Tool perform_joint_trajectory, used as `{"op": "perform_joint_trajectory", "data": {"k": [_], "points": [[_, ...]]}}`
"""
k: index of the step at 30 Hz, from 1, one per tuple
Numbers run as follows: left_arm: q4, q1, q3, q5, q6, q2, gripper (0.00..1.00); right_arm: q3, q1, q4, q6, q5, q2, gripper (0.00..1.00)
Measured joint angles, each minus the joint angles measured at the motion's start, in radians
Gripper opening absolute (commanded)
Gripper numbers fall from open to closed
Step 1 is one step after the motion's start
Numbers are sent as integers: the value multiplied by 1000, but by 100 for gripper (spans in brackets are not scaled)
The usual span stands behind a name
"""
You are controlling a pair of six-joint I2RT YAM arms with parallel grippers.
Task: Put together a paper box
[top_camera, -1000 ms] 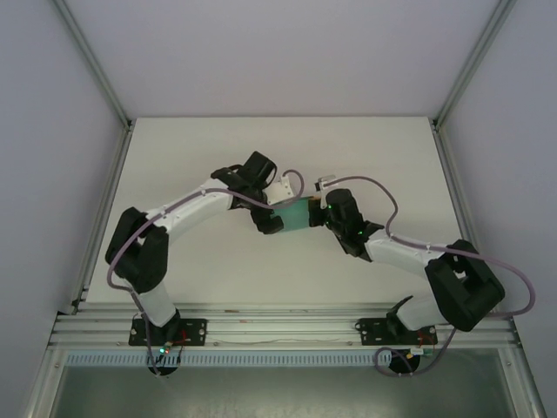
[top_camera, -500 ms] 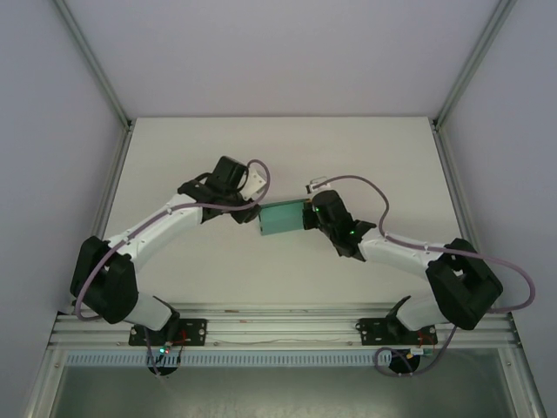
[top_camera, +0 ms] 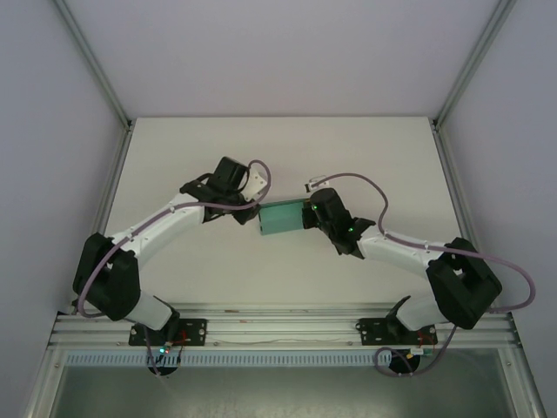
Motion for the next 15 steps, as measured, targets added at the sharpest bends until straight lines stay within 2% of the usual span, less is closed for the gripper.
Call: {"op": "perform_joint_trajectory", "data": {"k": [3,5,10,15], "points": [[0,0,0,11,-6,15,6,3,1,-7,5,0,0,0],[1,0,3,15,-19,19,0,6,3,-11,8,0,0,0],[1,0,10,52,-103,19,0,19,16,-43,25,41,2,0],[-8,0,34,72,-299,33,0,59,46,-105,84,131,27,0]]}}
